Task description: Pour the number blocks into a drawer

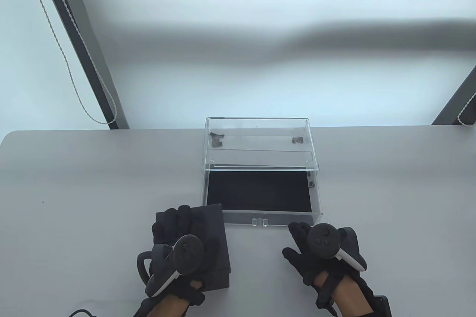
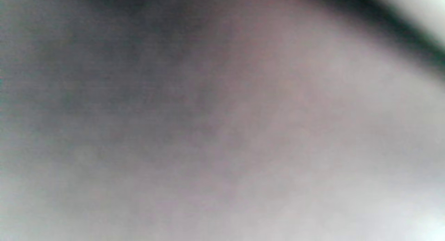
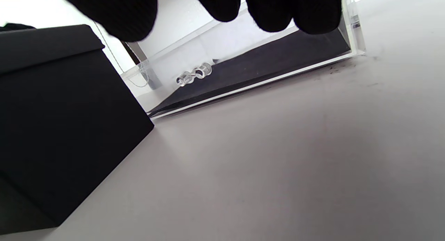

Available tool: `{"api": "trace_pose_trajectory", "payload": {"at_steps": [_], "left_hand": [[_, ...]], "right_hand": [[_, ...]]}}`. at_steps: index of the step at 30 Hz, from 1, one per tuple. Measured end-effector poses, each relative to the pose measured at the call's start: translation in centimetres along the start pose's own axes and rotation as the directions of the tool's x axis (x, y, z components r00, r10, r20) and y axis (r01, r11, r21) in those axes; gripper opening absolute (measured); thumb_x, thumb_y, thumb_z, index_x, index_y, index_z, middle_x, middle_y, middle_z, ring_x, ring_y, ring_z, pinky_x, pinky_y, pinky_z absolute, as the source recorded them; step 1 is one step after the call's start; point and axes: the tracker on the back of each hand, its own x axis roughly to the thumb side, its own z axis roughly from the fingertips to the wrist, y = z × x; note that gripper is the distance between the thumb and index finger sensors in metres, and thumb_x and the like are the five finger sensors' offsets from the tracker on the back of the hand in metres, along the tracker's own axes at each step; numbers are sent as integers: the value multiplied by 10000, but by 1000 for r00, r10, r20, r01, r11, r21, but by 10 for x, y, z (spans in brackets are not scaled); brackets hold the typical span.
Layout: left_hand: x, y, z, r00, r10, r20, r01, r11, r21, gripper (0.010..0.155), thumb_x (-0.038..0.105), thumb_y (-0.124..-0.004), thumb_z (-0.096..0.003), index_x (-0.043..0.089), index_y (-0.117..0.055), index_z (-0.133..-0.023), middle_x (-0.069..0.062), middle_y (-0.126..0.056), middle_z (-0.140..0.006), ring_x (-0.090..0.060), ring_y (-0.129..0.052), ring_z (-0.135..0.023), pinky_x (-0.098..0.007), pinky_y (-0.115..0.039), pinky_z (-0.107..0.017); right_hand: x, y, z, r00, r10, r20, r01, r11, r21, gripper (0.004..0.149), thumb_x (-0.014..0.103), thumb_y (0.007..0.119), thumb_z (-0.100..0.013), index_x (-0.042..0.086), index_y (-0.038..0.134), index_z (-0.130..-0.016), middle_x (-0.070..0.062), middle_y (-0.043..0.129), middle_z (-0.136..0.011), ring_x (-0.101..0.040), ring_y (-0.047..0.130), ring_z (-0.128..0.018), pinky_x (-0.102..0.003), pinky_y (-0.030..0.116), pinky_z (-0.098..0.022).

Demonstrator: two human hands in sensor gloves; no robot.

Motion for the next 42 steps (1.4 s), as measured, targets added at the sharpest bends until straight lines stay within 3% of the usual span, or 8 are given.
{"api": "trace_pose_trajectory", "payload": {"at_steps": [16, 26, 37, 42], "left_hand": [[71, -20, -12, 993, -7, 119, 8, 1000, -9, 795, 715, -507, -483, 222, -442, -1103, -147, -384, -1245, -456, -329, -1121, -732, -260, -737], [98, -28, -14, 989, -9, 145, 9, 1000, -1, 791, 712, -509, -487, 214, -454, -1099, -158, -399, -1241, -468, -344, -1116, -739, -271, -732], [115, -33, -19, 985, 12, 169, -12, 1000, -3, 785, 709, -519, -491, 215, -465, -1098, -158, -408, -1239, -467, -352, -1114, -738, -273, -729], [107, -26, -19, 974, 130, 185, -128, 992, -20, 744, 674, -554, -490, 229, -511, -1084, -127, -404, -1235, -449, -367, -1106, -725, -261, -726]], "right_hand": [[-1, 3, -2, 1000, -18, -13, 18, 1000, 14, 771, 570, 704, -440, 159, 427, -1031, -219, 514, -1071, -535, 571, -930, -765, 229, -631], [-3, 7, -5, 999, -23, -29, 24, 999, 39, 771, 569, 702, -443, 159, 425, -1034, -220, 505, -1075, -537, 561, -935, -766, 221, -633], [-12, 3, -5, 997, -47, -55, 49, 998, 28, 768, 566, 703, -442, 156, 432, -1032, -222, 509, -1073, -541, 559, -932, -765, 224, -633], [-16, -6, -1, 996, -74, -46, 74, 997, -11, 765, 563, 707, -439, 152, 445, -1029, -226, 518, -1068, -543, 568, -925, -763, 230, -633]]}}
